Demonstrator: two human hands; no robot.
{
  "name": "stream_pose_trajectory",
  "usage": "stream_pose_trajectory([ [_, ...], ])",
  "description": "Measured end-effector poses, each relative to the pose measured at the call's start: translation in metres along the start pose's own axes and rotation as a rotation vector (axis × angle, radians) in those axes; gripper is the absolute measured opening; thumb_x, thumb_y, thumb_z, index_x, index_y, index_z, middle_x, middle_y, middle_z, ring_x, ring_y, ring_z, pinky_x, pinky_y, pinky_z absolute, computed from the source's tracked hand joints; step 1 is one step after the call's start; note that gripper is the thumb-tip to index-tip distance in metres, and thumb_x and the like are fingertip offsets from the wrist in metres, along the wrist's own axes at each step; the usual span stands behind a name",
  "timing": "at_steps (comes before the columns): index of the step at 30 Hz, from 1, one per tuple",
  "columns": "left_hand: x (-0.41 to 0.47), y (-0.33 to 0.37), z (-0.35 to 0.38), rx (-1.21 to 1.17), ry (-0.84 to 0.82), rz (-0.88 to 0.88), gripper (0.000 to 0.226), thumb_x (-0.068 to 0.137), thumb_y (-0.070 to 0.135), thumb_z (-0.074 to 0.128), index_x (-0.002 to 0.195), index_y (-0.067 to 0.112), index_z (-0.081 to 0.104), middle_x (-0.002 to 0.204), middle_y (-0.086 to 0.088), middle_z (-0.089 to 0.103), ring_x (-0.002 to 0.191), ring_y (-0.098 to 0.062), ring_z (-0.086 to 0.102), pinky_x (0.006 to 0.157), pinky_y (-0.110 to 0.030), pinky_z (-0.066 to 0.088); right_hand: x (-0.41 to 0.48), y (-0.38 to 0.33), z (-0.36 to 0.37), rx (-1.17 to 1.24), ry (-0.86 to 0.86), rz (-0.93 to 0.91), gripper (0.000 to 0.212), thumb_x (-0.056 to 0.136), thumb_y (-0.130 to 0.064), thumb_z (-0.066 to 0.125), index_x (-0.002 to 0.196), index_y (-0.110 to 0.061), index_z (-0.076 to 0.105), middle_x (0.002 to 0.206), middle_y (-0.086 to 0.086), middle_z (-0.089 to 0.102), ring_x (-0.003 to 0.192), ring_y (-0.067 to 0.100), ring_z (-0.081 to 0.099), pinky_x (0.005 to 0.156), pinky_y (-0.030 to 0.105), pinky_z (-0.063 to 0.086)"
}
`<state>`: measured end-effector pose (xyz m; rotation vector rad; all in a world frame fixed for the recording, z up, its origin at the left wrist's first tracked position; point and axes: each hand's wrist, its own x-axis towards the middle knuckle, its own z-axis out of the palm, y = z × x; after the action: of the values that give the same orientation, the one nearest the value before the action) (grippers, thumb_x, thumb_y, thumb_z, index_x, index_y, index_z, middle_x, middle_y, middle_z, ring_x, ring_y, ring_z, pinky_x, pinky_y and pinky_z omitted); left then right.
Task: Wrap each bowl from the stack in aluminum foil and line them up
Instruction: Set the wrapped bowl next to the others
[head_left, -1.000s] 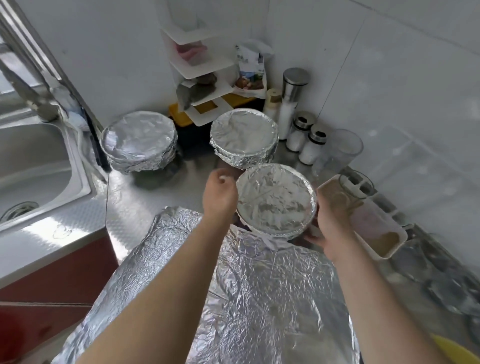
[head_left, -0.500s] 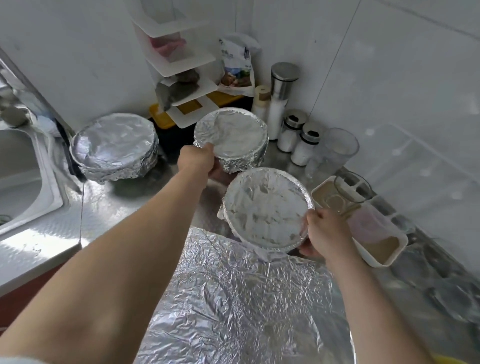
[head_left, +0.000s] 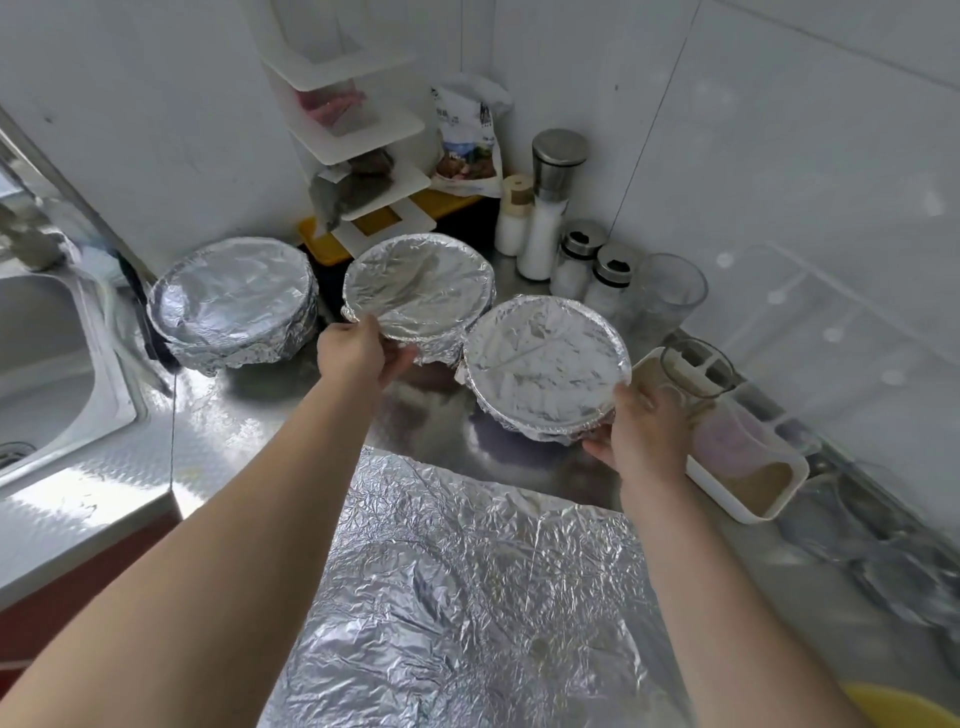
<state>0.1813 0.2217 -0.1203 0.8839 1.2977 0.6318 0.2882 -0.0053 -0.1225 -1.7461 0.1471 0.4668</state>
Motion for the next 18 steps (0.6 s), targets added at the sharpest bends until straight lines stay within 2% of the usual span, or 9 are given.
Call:
stream_pose_trajectory([
  [3, -0.019, -0.010, 0.002, 0.136, 0.045, 0.127, 0.020, 0.092, 0.015, 0.061, 0.083, 0.014, 0.044, 0.084, -0.007, 0.054, 0.050, -0.015, 0.060, 0.060, -0.033, 0.058, -0.009, 0.004, -0.002, 0.118, -0.012, 0.042, 0.042, 0.094, -0.025, 0.060, 0.134, -0.022, 0.046, 0.116, -0.003, 0.059, 0.097, 0.015, 0.061, 0.070, 0.032, 0.056],
  [5, -0.038, -0.023, 0.008, 0.257, 0.027, 0.247, 0.020, 0.088, 0.019, 0.067, 0.082, 0.018, 0.048, 0.085, -0.003, 0.058, 0.061, -0.019, 0.059, 0.072, -0.043, 0.060, -0.013, 0.009, -0.001, 0.123, -0.063, 0.091, 0.038, 0.095, -0.026, 0.059, 0.132, -0.024, 0.048, 0.115, -0.007, 0.056, 0.096, 0.010, 0.056, 0.074, 0.037, 0.056],
  [8, -0.062, -0.039, 0.020, 0.322, -0.129, 0.306, 0.018, 0.084, 0.028, 0.072, 0.088, 0.023, 0.055, 0.091, -0.005, 0.065, 0.080, -0.027, 0.065, 0.084, -0.052, 0.056, -0.016, 0.016, 0.004, 0.187, -0.158, 0.160, 0.028, 0.100, -0.025, 0.051, 0.127, -0.027, 0.053, 0.123, -0.001, 0.059, 0.105, 0.016, 0.059, 0.068, 0.035, 0.056],
  [12, -0.067, -0.050, 0.026, 0.312, -0.230, 0.277, 0.021, 0.081, 0.028, 0.072, 0.096, 0.021, 0.059, 0.092, -0.005, 0.066, 0.078, -0.024, 0.064, 0.086, -0.051, 0.056, -0.013, 0.012, 0.005, 0.275, -0.168, 0.156, 0.030, 0.101, -0.021, 0.049, 0.130, -0.027, 0.053, 0.126, 0.000, 0.059, 0.113, 0.019, 0.057, 0.072, 0.030, 0.052],
  [15, -0.077, -0.052, 0.014, 0.381, -0.222, 0.327, 0.020, 0.088, 0.021, 0.068, 0.105, 0.014, 0.060, 0.091, 0.001, 0.065, 0.078, -0.018, 0.064, 0.086, -0.047, 0.056, -0.012, 0.011, 0.000, 0.261, -0.148, 0.131, 0.036, 0.099, -0.028, 0.050, 0.135, -0.027, 0.049, 0.131, -0.002, 0.057, 0.117, 0.018, 0.056, 0.073, 0.028, 0.049],
  [16, -0.081, -0.053, 0.008, 0.439, -0.221, 0.369, 0.017, 0.090, 0.019, 0.067, 0.104, 0.014, 0.060, 0.093, 0.002, 0.065, 0.083, -0.017, 0.064, 0.086, -0.046, 0.056, -0.011, 0.013, -0.001, 0.244, -0.118, 0.127, 0.042, 0.098, -0.032, 0.050, 0.140, -0.026, 0.045, 0.134, -0.002, 0.055, 0.119, 0.018, 0.055, 0.075, 0.029, 0.050],
  [18, -0.095, -0.059, -0.012, 0.605, -0.272, 0.433, 0.016, 0.091, 0.017, 0.066, 0.107, 0.018, 0.062, 0.101, 0.004, 0.067, 0.092, -0.016, 0.064, 0.086, -0.037, 0.054, -0.017, 0.021, -0.004, 0.177, -0.058, 0.108, 0.052, 0.096, -0.038, 0.051, 0.144, -0.024, 0.039, 0.137, 0.000, 0.052, 0.121, 0.018, 0.052, 0.090, 0.037, 0.050],
])
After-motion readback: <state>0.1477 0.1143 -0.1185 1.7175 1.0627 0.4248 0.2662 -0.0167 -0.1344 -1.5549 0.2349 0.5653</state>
